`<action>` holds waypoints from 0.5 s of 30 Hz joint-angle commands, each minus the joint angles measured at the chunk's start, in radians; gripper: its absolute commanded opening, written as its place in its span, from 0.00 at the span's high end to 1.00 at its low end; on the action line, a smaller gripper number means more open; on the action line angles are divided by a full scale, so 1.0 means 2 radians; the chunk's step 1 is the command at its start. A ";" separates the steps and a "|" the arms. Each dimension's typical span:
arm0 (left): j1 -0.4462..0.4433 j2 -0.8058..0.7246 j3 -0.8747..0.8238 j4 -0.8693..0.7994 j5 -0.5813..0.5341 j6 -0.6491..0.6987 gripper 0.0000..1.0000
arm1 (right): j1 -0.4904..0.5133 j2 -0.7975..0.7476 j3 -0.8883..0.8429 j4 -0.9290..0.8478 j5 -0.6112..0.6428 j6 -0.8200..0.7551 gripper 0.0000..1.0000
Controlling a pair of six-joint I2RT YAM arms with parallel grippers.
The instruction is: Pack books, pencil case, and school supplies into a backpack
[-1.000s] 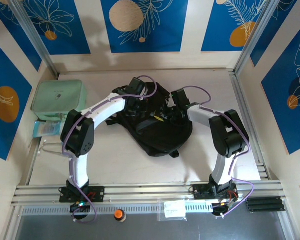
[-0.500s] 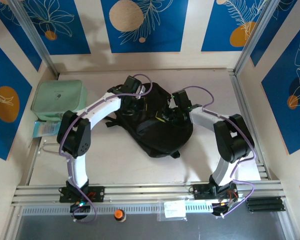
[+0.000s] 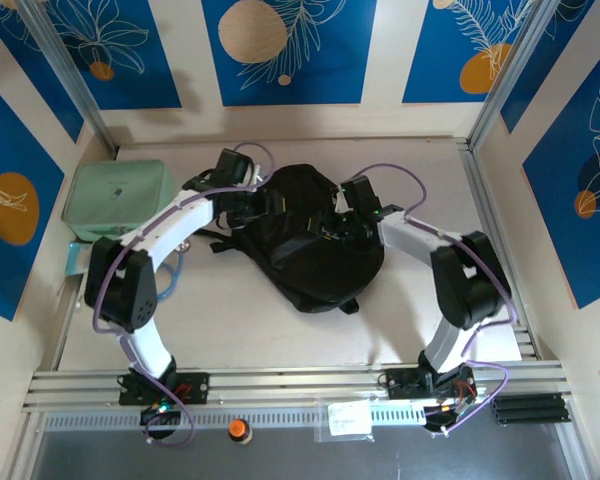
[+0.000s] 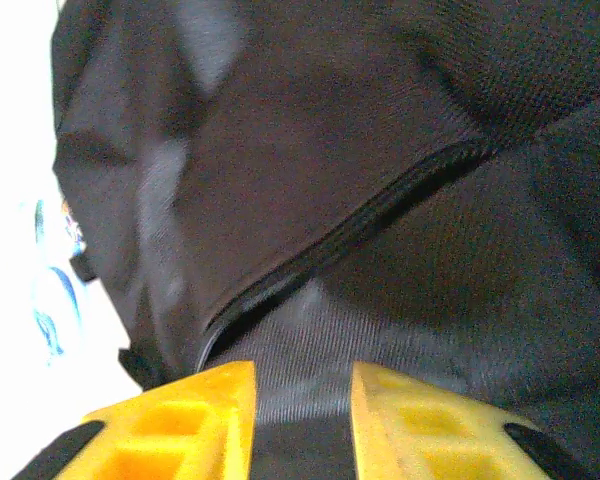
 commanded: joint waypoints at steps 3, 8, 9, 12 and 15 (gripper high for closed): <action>0.035 -0.071 -0.063 0.017 -0.029 -0.009 0.33 | 0.051 -0.052 0.028 -0.146 0.089 -0.162 0.58; 0.057 -0.137 -0.132 0.049 -0.068 -0.013 0.20 | 0.102 -0.025 0.083 -0.179 0.091 -0.267 0.47; 0.061 -0.147 -0.143 0.052 -0.073 -0.015 0.17 | 0.109 -0.014 0.098 -0.185 0.087 -0.281 0.46; 0.072 -0.178 -0.169 0.057 -0.091 -0.019 0.11 | 0.131 0.033 0.152 -0.212 0.095 -0.318 0.44; 0.084 -0.204 -0.193 0.061 -0.115 -0.023 0.05 | 0.149 0.083 0.207 -0.238 0.110 -0.351 0.46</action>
